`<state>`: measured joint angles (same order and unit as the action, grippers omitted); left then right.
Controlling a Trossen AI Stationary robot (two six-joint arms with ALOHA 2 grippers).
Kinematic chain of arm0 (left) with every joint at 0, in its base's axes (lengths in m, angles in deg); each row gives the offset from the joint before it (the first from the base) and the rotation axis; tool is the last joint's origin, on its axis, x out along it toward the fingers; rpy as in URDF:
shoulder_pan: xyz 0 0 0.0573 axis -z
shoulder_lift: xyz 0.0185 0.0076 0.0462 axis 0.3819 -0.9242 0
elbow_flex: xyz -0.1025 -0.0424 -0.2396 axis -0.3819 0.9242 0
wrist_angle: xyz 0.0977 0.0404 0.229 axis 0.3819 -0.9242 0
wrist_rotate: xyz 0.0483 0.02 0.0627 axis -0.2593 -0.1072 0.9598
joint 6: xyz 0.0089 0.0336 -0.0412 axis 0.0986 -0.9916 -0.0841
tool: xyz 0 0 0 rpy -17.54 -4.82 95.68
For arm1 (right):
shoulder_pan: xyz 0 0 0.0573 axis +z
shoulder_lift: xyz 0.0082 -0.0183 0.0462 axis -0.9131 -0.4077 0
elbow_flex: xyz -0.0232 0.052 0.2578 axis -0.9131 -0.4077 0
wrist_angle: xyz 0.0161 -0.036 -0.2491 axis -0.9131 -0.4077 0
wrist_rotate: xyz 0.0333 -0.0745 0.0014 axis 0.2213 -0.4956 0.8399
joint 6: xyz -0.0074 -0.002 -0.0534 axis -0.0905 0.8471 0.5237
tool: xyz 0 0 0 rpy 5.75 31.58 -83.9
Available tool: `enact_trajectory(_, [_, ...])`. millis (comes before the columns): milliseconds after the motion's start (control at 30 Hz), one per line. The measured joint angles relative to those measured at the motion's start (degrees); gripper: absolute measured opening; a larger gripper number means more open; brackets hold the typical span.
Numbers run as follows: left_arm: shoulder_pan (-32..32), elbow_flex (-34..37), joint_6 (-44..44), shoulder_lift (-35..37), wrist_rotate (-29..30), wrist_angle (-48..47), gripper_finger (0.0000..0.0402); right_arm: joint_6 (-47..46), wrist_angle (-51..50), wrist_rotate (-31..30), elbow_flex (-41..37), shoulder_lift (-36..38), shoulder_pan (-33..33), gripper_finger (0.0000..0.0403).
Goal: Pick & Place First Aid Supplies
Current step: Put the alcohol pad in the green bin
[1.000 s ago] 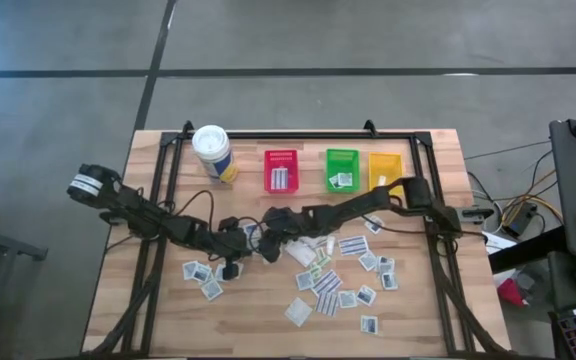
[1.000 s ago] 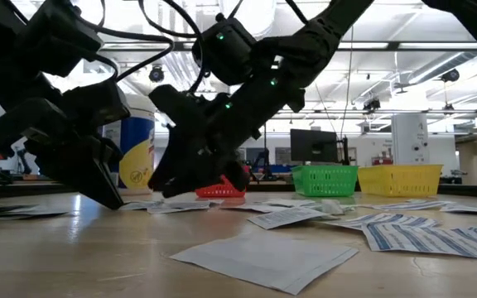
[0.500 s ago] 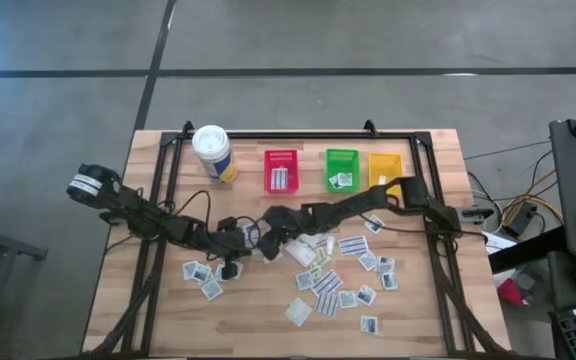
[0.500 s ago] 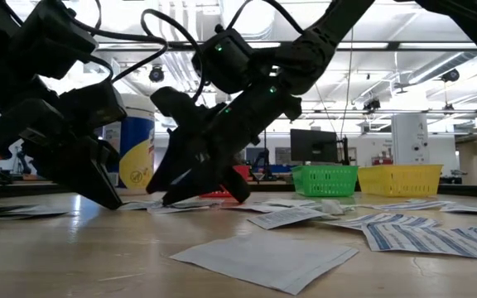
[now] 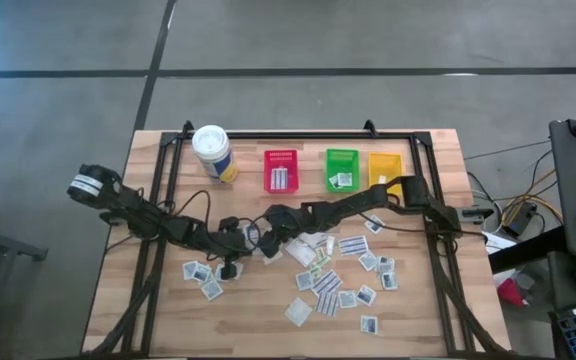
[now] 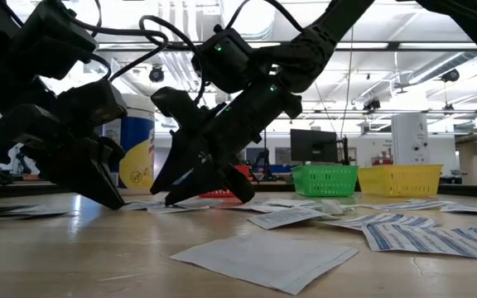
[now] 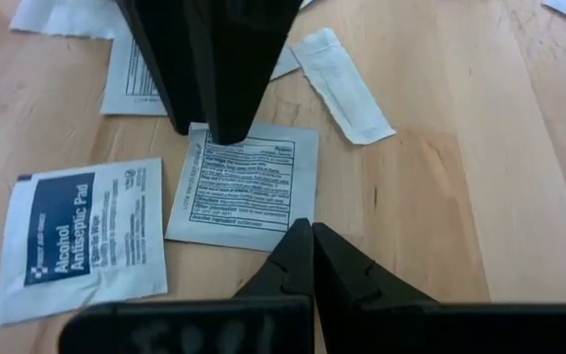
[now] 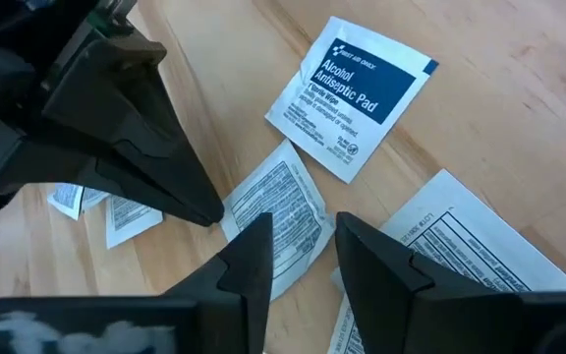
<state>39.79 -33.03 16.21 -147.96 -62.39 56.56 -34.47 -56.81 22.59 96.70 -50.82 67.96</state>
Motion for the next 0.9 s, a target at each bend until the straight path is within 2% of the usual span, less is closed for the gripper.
enact_trajectory(333, [-0.3,-0.1,-0.3,-5.3,0.2,5.2,0.0000,-1.9,-2.1,0.5,0.0,0.0,0.0,0.0100])
enact_trajectory(633, [-0.4,-0.2,0.3,-5.2,0.2,5.5,0.0000,-2.0,-4.3,3.4,-0.1,0.1,0.0,0.0097])
enact_trajectory(900, [-0.4,-0.1,-0.9,-5.2,0.7,6.6,0.0000,0.6,-3.6,5.4,-0.3,0.5,0.0,0.0062])
